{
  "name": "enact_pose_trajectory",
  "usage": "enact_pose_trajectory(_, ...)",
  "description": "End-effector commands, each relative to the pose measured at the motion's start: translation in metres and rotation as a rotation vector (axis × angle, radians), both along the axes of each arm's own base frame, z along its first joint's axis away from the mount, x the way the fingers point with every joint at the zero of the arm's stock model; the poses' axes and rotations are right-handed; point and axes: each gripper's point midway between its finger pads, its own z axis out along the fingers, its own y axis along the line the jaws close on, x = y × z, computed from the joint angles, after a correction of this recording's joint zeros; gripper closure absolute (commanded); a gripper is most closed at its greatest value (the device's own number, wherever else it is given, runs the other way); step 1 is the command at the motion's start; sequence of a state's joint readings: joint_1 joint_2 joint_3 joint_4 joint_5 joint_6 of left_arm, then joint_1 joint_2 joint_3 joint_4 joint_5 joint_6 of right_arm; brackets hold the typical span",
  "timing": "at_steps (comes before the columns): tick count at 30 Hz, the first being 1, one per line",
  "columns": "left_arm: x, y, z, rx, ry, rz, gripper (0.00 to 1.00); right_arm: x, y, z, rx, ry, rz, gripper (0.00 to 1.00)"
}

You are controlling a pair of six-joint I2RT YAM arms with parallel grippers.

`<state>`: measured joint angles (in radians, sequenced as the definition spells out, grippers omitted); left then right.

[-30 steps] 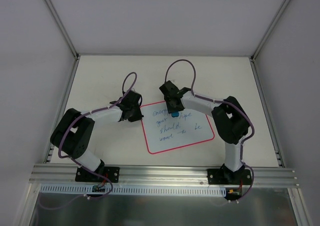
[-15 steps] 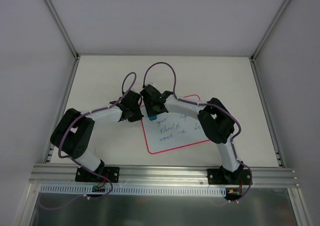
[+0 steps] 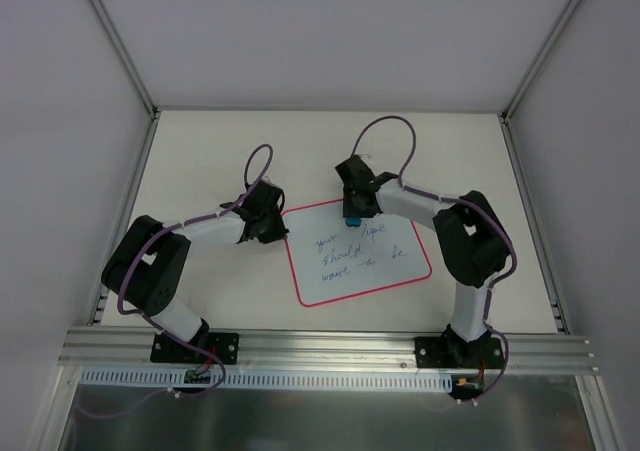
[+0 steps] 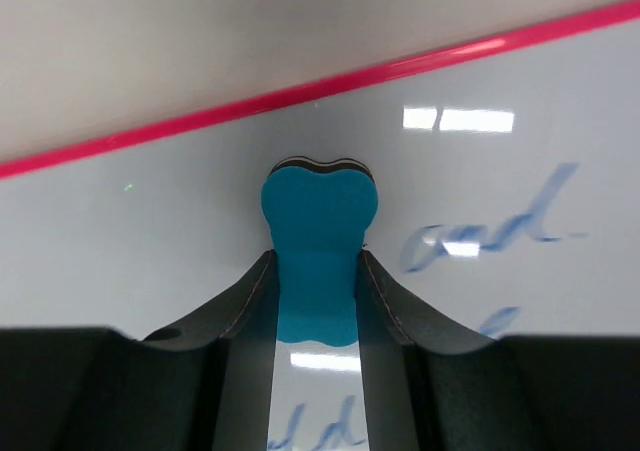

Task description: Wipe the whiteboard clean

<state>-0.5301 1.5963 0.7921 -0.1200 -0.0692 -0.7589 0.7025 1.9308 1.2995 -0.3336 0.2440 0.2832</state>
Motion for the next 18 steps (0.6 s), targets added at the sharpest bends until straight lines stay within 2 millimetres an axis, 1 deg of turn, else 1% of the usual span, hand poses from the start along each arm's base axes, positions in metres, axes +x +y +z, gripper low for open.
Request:
enact_pose_trajectory(1, -0.083, 0.047, -0.057, 0.202, 0.314, -0.018, 1.0, -0.02, -0.112, -0.025, -0.27, 0.102, -0.185, 0.94)
enact_pose_trajectory(3, -0.083, 0.047, -0.057, 0.199, 0.315, -0.015, 1.0, -0.022, -0.132, -0.027, -0.275, 0.124, -0.214, 0.94)
enact_pose_trajectory(7, -0.082, 0.045, -0.055, 0.189, 0.312, -0.018, 1.0, -0.024, -0.13, -0.022, -0.233, 0.138, -0.229, 0.94)
enact_pose_trajectory(9, -0.081, 0.044, -0.054, 0.188, 0.309, -0.014, 1.0, -0.027, -0.127, -0.026, -0.21, 0.164, -0.242, 0.95)
enact_pose_trajectory(11, -0.08, 0.044, -0.053, 0.186, 0.303, -0.014, 1.0, -0.032, -0.112, -0.032, -0.152, 0.206, -0.234, 0.95)
enact_pose_trajectory(14, -0.079, 0.044, -0.051, 0.183, 0.297, -0.009, 1.0, -0.038, -0.078, -0.033, -0.114, 0.219, -0.149, 0.95)
enact_pose_trajectory(15, -0.079, 0.045, -0.05, 0.182, 0.294, -0.005, 1.0, -0.041, -0.055, -0.032, -0.104, 0.213, -0.097, 0.95)
enact_pose_trajectory(16, -0.077, 0.047, -0.049, 0.178, 0.289, 0.006, 1.0, -0.046, -0.039, -0.032, -0.076, 0.226, -0.062, 0.95)
enact_pose_trajectory(17, -0.078, 0.049, -0.049, 0.178, 0.291, 0.01, 1.0, -0.055, -0.02, -0.031, -0.063, 0.23, -0.022, 0.95)
enact_pose_trajectory(18, -0.077, 0.051, -0.048, 0.176, 0.289, 0.016, 1.0, -0.054, -0.005, -0.03, -0.042, 0.228, -0.004, 0.96)
